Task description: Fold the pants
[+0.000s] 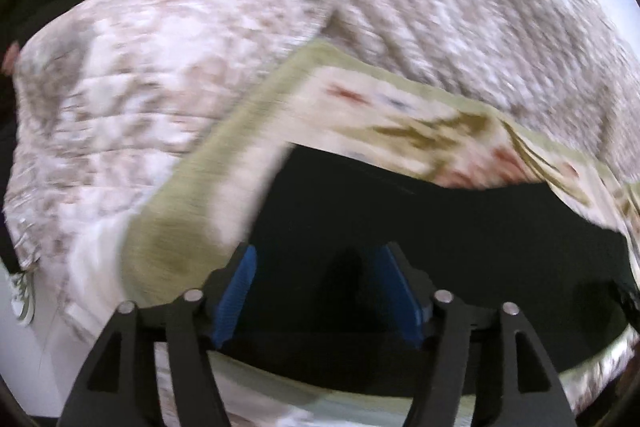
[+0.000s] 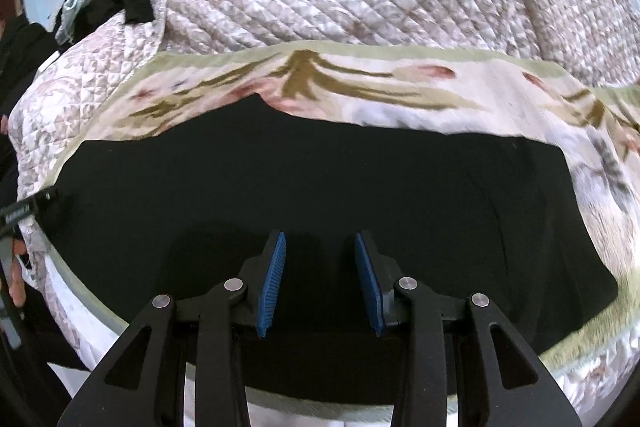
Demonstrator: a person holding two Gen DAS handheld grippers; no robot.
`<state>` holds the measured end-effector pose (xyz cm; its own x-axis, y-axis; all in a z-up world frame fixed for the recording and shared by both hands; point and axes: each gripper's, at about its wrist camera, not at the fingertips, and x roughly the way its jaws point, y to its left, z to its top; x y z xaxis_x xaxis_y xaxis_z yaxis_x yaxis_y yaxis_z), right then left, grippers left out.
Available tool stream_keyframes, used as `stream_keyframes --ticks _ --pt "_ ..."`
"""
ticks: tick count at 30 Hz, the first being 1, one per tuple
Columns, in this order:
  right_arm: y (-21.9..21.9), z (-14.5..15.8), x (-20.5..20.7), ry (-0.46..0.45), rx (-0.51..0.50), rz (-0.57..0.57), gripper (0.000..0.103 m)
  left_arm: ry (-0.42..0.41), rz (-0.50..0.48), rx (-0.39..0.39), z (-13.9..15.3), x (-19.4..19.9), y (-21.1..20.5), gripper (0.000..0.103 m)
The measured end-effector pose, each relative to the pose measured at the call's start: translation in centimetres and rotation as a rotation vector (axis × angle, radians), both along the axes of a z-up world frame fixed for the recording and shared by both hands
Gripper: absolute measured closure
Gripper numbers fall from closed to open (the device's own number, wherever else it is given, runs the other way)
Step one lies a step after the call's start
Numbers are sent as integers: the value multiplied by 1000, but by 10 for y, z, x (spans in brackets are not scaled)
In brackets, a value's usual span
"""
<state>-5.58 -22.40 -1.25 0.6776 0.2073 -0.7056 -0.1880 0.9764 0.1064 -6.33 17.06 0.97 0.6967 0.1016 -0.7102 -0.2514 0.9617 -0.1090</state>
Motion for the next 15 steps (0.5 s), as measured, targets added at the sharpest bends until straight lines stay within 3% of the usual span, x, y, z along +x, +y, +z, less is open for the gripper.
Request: stream_keyframes --ticks 4,11,15 --pt "0 -7 2 23 12 8 66 46 76 -47 -16 0 26 34" --pt "1 -8 2 23 34 15 66 38 -4 -104 -23 -3 11 33" --pt "2 -7 1 21 44 24 66 27 19 -101 -23 -1 14 63"
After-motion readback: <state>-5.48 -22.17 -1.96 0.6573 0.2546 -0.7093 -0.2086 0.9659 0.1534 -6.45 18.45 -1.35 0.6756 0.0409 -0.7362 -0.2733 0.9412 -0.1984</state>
